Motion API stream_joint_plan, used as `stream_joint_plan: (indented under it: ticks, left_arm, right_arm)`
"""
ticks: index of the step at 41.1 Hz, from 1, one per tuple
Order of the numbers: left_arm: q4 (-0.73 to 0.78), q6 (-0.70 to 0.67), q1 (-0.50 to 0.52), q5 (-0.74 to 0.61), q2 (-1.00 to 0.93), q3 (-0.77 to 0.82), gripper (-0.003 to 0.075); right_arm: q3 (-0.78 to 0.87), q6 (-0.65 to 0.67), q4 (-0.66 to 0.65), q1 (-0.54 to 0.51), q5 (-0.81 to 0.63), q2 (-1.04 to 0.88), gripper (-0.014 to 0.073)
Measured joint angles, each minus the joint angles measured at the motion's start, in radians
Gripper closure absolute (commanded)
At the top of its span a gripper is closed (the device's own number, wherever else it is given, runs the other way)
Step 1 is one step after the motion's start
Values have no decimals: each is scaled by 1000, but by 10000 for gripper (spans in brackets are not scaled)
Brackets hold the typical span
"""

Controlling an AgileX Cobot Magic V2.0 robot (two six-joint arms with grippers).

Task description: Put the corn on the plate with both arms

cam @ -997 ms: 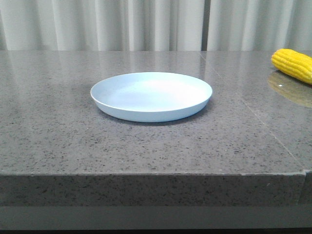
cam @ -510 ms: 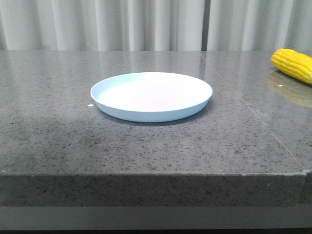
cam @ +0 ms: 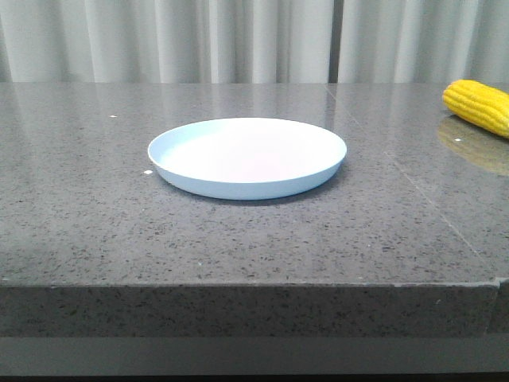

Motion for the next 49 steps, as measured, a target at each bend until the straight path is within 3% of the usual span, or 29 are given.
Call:
stream_joint_plan:
  ticks: [19,29,49]
  left_arm:
    - [8,-1,0,-10,-6,2,240]
    - [8,-1,0,-10,-6,2,240]
    - [8,-1,0,-10,-6,2,240]
  right_arm:
    - [-65,0,-13,0,51,48,-57]
    - [-249,0,-46,-15,197,271,-57]
    - [-660,-5,-64,-77,315,760,-57]
